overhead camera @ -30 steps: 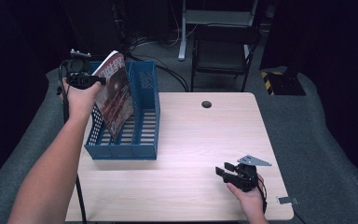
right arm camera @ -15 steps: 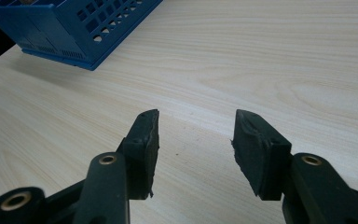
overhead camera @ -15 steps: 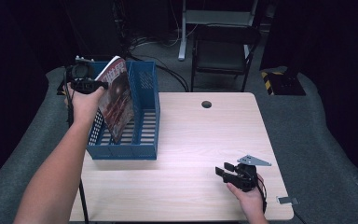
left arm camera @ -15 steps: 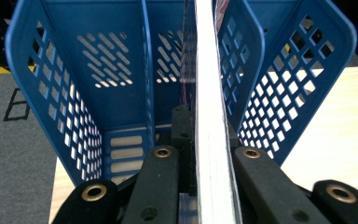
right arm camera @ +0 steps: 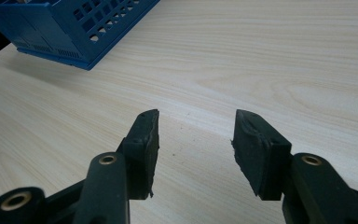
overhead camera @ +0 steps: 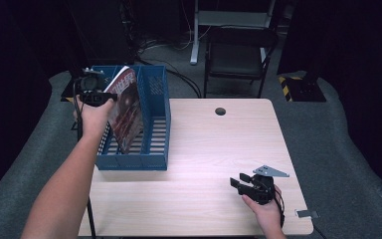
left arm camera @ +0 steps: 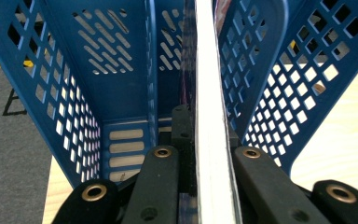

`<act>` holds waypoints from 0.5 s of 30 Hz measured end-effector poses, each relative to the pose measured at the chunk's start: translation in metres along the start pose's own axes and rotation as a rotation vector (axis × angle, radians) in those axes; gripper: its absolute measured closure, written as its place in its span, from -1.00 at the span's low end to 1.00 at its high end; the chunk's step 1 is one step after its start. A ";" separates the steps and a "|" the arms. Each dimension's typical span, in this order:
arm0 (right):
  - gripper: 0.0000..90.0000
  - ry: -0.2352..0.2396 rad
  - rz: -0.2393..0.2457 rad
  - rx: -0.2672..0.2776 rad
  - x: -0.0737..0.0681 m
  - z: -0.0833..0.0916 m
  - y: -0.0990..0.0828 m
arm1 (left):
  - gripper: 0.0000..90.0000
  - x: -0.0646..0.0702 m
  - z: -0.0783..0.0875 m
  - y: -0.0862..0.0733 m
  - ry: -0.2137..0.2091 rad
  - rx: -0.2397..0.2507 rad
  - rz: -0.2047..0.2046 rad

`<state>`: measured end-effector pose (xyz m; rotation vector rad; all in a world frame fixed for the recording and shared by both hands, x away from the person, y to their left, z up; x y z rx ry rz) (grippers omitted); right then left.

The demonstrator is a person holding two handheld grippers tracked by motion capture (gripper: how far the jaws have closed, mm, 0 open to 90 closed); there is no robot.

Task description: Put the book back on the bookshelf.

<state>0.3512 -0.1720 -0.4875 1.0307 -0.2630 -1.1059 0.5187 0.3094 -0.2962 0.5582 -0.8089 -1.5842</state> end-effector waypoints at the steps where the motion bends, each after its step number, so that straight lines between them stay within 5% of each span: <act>1: 0.12 0.001 0.000 0.003 0.000 0.000 0.000 | 0.87 0.000 -0.001 -0.001 -0.003 0.001 0.001; 15: 0.11 0.003 -0.002 -0.003 0.001 -0.001 0.000 | 0.86 0.003 -0.017 -0.014 0.021 0.019 -0.008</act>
Point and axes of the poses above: each handheld gripper's, and its own axes: z roughly backward along the jaws, y roughly out of its top, x roughly to its right, the point moved 1 cm from there along -z, roughly forward along the jaws, and after that the axes turned 2 degrees about -z, right-handed, at the moved point
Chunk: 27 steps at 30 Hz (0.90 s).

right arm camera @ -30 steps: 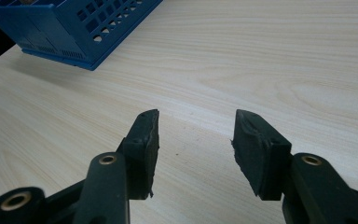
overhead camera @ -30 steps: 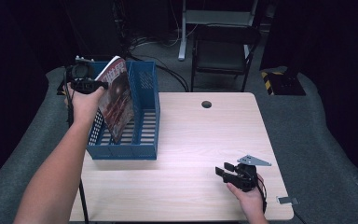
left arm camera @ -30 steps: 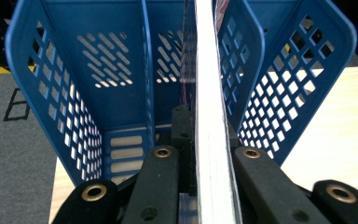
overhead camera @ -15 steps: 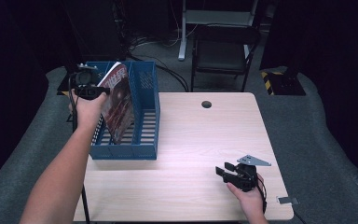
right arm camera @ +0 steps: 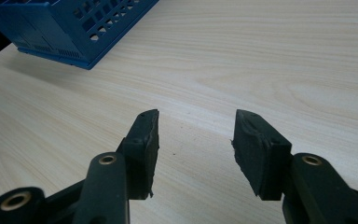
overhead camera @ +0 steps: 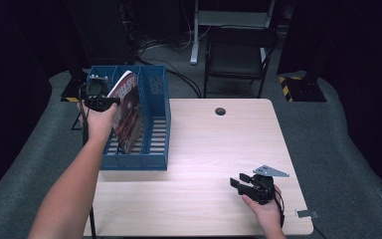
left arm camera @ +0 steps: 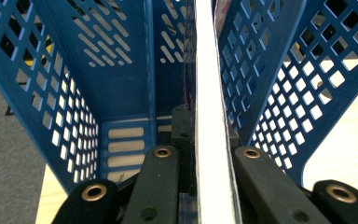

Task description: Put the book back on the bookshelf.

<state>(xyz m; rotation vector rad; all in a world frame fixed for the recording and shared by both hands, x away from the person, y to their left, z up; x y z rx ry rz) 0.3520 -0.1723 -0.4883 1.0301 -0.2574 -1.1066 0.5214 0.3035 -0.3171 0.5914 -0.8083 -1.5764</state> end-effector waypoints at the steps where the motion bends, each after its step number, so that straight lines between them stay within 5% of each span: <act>1: 0.11 0.000 0.000 0.000 0.000 0.000 0.000 | 0.86 0.001 -0.001 -0.001 0.002 0.002 0.003; 19: 0.11 -0.007 0.004 -0.008 -0.001 0.000 -0.001 | 0.84 -0.009 0.003 -0.009 -0.023 -0.024 0.003; 27: 0.11 -0.004 0.006 -0.015 -0.002 -0.002 -0.002 | 0.68 -0.009 0.010 -0.006 -0.046 -0.037 -0.008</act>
Point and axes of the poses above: each handheld gripper's, and its own axes: z roughly backward along the jaws, y roughly out of its top, x roughly to its right, the point moved 1 cm from there along -z, roughly forward along the jaws, and after that the axes turned 2 degrees about -z, right-handed, at the moved point
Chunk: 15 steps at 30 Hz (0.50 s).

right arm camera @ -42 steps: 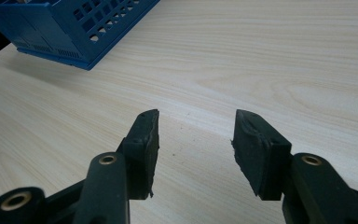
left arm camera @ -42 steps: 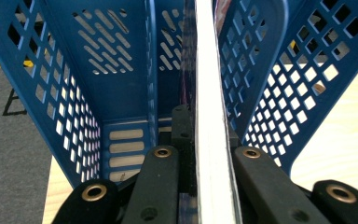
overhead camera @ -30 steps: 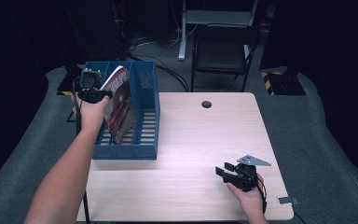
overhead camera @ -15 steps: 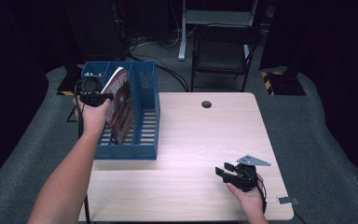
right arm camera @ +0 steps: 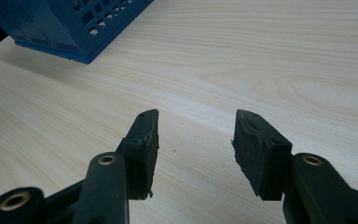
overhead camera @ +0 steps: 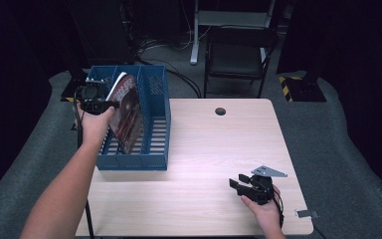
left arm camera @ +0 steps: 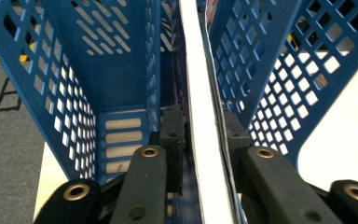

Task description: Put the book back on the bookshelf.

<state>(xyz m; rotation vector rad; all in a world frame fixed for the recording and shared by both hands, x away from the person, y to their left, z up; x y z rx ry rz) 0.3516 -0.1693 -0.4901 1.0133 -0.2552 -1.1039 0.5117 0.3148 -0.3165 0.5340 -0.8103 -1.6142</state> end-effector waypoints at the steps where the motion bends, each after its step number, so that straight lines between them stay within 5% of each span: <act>1: 0.11 0.001 0.000 0.001 0.000 0.000 0.000 | 0.68 0.001 0.001 0.001 -0.001 -0.004 -0.001; 15: 0.11 0.001 -0.001 0.009 0.001 0.001 0.000 | 0.72 0.007 0.019 0.017 -0.019 -0.046 -0.046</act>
Point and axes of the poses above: each handheld gripper's, and its own axes: z roughly backward along the jaws, y roughly out of its top, x roughly to its right, the point moved 1 cm from there along -z, roughly forward along the jaws, and after that the axes turned 2 degrees about -z, right-handed, at the moved point
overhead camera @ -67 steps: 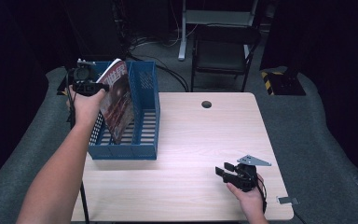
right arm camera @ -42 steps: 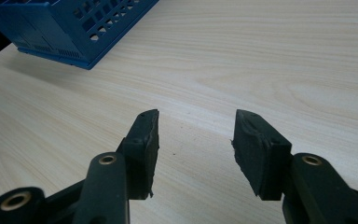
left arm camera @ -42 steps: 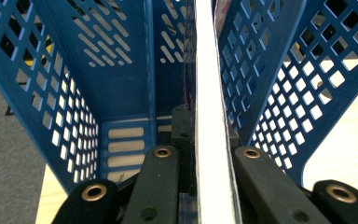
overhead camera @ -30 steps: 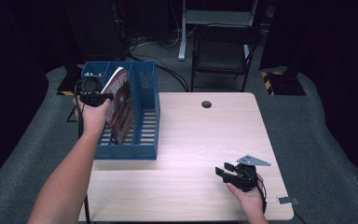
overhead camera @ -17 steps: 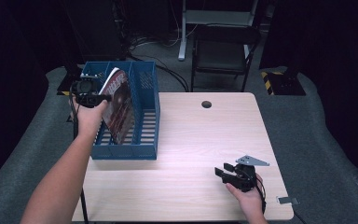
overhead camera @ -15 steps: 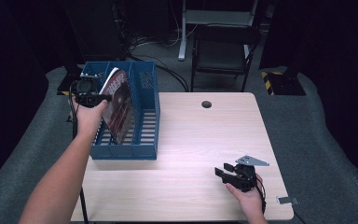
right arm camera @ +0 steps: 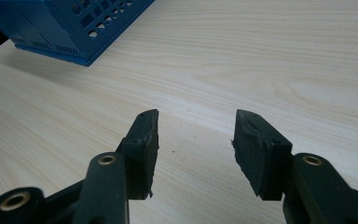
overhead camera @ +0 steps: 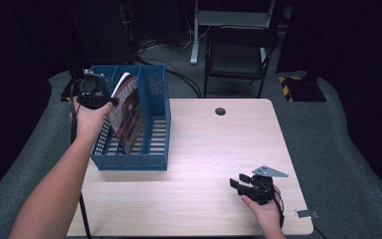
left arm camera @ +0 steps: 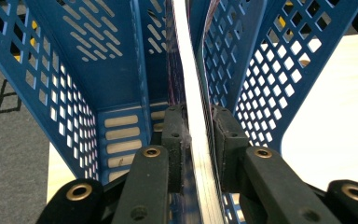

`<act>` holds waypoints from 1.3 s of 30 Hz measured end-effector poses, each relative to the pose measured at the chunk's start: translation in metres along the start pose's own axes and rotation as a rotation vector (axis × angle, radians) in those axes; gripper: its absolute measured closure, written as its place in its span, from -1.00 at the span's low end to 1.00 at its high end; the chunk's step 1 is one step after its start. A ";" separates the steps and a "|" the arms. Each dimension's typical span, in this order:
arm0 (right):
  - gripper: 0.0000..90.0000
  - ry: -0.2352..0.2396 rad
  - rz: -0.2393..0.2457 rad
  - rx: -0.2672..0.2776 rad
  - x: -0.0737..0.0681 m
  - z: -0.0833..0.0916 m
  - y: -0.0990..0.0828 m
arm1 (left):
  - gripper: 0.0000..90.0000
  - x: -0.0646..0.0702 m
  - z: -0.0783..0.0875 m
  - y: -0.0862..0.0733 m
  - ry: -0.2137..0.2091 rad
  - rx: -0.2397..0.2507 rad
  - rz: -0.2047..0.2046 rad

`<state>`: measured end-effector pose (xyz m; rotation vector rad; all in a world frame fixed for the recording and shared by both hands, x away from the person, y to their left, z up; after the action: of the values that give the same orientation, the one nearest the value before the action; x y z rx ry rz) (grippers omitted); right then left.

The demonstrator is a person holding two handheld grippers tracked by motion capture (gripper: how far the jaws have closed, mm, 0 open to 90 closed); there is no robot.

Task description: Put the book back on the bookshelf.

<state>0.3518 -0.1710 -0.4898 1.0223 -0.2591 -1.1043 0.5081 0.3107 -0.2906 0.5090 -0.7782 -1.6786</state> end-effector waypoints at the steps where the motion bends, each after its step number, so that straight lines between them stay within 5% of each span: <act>1: 0.11 0.000 -0.001 -0.005 0.000 0.000 0.000 | 0.73 0.000 0.000 0.001 -0.001 -0.008 -0.003; 39: 0.11 0.006 -0.014 -0.002 0.001 0.000 0.000 | 0.86 -0.001 0.000 0.013 -0.035 -0.131 0.005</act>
<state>0.3524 -0.1715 -0.4901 1.0269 -0.2466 -1.1137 0.5168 0.3105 -0.2813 0.3877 -0.6889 -1.7249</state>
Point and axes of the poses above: each handheld gripper's, and its own axes: z roughly backward along the jaws, y roughly out of its top, x roughly to its right, the point moved 1 cm from there along -z, roughly forward along the jaws, and after that the axes turned 2 degrees about -z, right-handed, at the moved point
